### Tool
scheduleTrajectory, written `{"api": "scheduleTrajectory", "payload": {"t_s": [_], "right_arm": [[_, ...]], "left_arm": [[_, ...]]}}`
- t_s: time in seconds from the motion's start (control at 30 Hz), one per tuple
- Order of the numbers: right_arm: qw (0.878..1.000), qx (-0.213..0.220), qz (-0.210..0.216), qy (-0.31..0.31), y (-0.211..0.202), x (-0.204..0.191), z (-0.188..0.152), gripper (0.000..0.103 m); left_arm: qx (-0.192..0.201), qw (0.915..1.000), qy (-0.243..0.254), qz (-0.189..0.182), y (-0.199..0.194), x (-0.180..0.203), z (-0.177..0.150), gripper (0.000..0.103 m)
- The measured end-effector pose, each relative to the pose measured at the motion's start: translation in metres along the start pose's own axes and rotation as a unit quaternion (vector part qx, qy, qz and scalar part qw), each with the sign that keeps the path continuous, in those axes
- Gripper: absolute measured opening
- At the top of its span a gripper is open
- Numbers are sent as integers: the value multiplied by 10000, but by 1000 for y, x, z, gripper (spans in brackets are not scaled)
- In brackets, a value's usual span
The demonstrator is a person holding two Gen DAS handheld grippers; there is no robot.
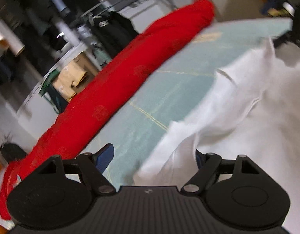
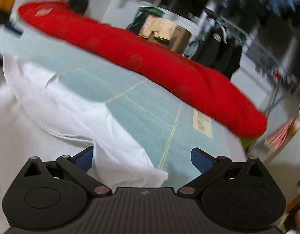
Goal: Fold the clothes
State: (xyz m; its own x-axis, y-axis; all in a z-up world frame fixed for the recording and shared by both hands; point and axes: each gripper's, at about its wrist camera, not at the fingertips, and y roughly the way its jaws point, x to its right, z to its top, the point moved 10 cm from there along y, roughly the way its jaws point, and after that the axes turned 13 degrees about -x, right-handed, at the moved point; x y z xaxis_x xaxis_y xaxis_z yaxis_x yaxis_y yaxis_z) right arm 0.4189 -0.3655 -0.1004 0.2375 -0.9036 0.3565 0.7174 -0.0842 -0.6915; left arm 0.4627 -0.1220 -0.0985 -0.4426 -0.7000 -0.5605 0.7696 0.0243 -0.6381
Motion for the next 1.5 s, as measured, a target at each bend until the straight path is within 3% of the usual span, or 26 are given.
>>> {"api": "scheduleTrajectory", "payload": {"t_s": [0.17, 0.23, 0.3, 0.37, 0.57, 0.67, 0.7, 0.77, 0.8, 0.83, 0.93, 1.07, 1.17, 1.2, 1.27, 1.37, 1.43, 1.5], "right_arm": [[9958, -80, 343, 851, 25, 23, 5, 103], [9933, -74, 425, 1072, 28, 28, 3, 103], [9920, -7, 482, 1168, 23, 30, 1, 103], [9915, 105, 535, 1177, 13, 30, 0, 103], [9939, 162, 584, 923, -10, 21, -6, 103], [9948, 188, 607, 795, -22, 16, -9, 103], [9952, 189, 610, 748, -24, 13, -11, 103], [9955, 169, 655, 660, -29, 6, -13, 103], [9956, 182, 668, 632, -32, 4, -14, 103], [9956, 193, 686, 609, -35, 1, -14, 103], [9930, 273, 973, 613, -46, -7, -13, 103], [9802, 392, 1787, 754, -57, -24, -14, 103], [9671, 316, 2345, 934, -58, -36, -25, 103], [9628, 250, 2499, 1000, -56, -40, -31, 103], [9595, -61, 2589, 1107, -49, -44, -52, 103], [9626, -281, 2475, 1065, -48, -39, -77, 103], [9643, -336, 2387, 1093, -56, -32, -80, 103], [9603, -184, 2518, 1185, -69, -30, -75, 103]], "left_arm": [[-344, 9977, -482, -338, 27, -7, 3, 80], [-332, 9933, -883, -665, 24, -14, 1, 80], [-228, 9821, -1425, -1212, 16, -27, -1, 80], [-225, 9657, -1939, -1714, 10, -41, -5, 80], [-459, 9433, -2605, -2007, 2, -70, -30, 81], [-629, 9240, -3035, -2239, 6, -81, -36, 81], [-629, 9128, -3282, -2348, 7, -87, -38, 81], [-526, 8801, -3876, -2692, 8, -100, -38, 81], [-462, 8683, -4060, -2811, 6, -105, -38, 81], [-427, 8659, -4079, -2863, 3, -105, -38, 81], [-391, 8728, -3800, -3039, -11, -89, -38, 81], [-434, 8859, -3187, -3344, -29, -45, -53, 83], [-893, 8944, -2994, -3199, -23, -20, -89, 82], [-936, 9018, -2897, -3068, -24, -17, -99, 83], [-911, 9205, -2618, -2754, -32, -15, -117, 83], [-1024, 9392, -2296, -2341, -47, -17, -124, 83], [-950, 9477, -2109, -2197, -59, -19, -118, 83], [-680, 9473, -2006, -2404, -74, -12, -108, 84]]}}
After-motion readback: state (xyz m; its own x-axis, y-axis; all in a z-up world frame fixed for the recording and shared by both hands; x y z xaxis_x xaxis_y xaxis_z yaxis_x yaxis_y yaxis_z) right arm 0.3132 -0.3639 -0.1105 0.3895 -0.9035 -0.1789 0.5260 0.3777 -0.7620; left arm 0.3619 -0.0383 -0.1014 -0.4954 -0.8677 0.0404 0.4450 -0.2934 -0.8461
